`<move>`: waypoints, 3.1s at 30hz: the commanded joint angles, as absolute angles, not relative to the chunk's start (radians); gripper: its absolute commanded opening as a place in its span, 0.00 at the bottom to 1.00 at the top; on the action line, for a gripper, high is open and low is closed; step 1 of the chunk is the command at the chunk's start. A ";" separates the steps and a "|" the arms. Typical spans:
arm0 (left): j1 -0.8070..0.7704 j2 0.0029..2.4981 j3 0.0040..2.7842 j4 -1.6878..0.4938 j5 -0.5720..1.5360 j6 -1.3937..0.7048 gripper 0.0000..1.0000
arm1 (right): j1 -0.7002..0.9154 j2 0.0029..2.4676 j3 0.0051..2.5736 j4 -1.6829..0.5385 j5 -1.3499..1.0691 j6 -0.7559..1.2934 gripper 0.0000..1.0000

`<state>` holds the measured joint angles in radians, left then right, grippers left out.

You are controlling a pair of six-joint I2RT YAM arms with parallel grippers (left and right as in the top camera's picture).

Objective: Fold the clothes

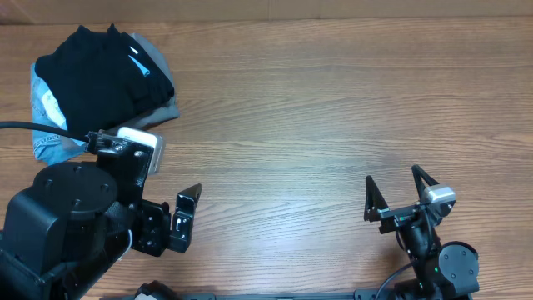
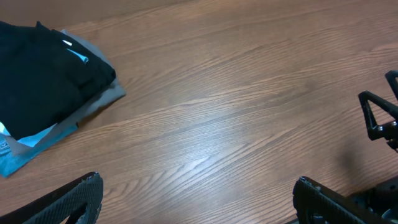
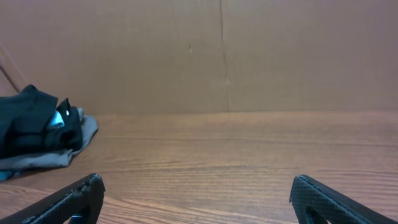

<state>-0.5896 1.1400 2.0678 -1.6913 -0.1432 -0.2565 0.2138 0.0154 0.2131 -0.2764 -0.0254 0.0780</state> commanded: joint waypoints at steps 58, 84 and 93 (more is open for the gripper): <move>-0.579 1.133 2.064 -1.689 -0.168 -0.254 1.00 | 0.206 0.003 0.053 -0.184 -0.027 0.078 1.00; -0.126 0.586 1.217 -0.857 0.001 0.027 1.00 | 0.206 0.003 0.053 -0.184 -0.027 0.078 1.00; -0.058 0.330 0.891 -0.661 0.018 0.028 1.00 | 0.206 0.003 0.053 -0.184 -0.027 0.078 1.00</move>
<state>-0.0807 0.4042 0.9642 -0.6861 -0.0086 0.0048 0.2100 0.0151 0.0574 -0.1928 -0.0261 0.0780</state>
